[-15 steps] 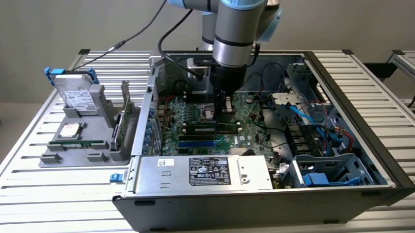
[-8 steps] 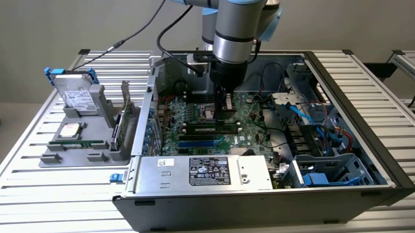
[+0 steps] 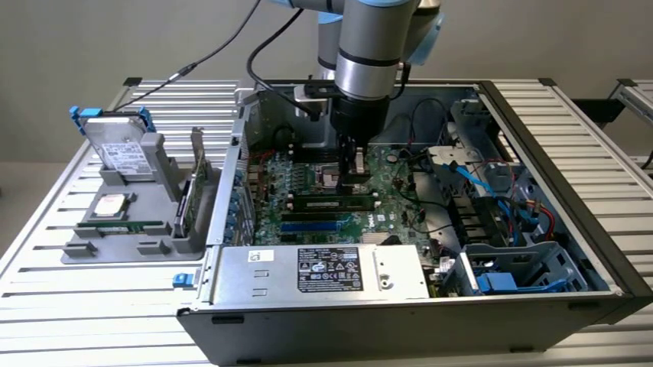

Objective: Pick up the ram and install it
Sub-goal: 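Insert the ram into the slot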

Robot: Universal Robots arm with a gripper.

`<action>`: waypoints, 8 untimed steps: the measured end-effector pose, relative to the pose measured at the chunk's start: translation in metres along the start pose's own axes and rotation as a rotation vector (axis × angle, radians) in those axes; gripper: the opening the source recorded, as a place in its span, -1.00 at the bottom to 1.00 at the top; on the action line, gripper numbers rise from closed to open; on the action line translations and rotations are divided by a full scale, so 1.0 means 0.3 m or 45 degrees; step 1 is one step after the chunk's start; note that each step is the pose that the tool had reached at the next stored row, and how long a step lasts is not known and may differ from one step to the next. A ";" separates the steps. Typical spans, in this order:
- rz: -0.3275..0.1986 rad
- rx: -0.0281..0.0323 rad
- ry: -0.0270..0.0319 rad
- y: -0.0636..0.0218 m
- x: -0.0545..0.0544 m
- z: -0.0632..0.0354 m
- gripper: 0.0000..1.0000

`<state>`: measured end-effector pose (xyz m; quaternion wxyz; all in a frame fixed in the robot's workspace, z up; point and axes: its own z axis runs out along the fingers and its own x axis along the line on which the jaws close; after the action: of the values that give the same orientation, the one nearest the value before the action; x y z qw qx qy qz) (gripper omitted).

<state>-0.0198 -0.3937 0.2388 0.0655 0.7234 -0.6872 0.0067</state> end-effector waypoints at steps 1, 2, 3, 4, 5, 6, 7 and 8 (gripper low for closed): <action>0.000 0.0000 0.0001 -0.002 0.000 0.000 -0.80; 0.000 0.0002 0.0001 -0.006 0.000 -0.001 -0.80; 0.000 0.0008 0.0001 -0.010 0.001 -0.001 -0.80; 0.000 0.0020 0.0001 -0.015 0.001 -0.001 -0.80; 0.000 0.0034 0.0002 -0.020 0.001 -0.001 -0.80; 0.000 0.0053 0.0003 -0.025 0.002 -0.001 -0.80; 0.001 0.0075 0.0005 -0.029 0.002 -0.001 -0.80; 0.001 0.0103 0.0008 -0.032 0.002 -0.001 -0.80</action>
<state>-0.0102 -0.3939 0.2384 0.0628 0.7234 -0.6875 0.0097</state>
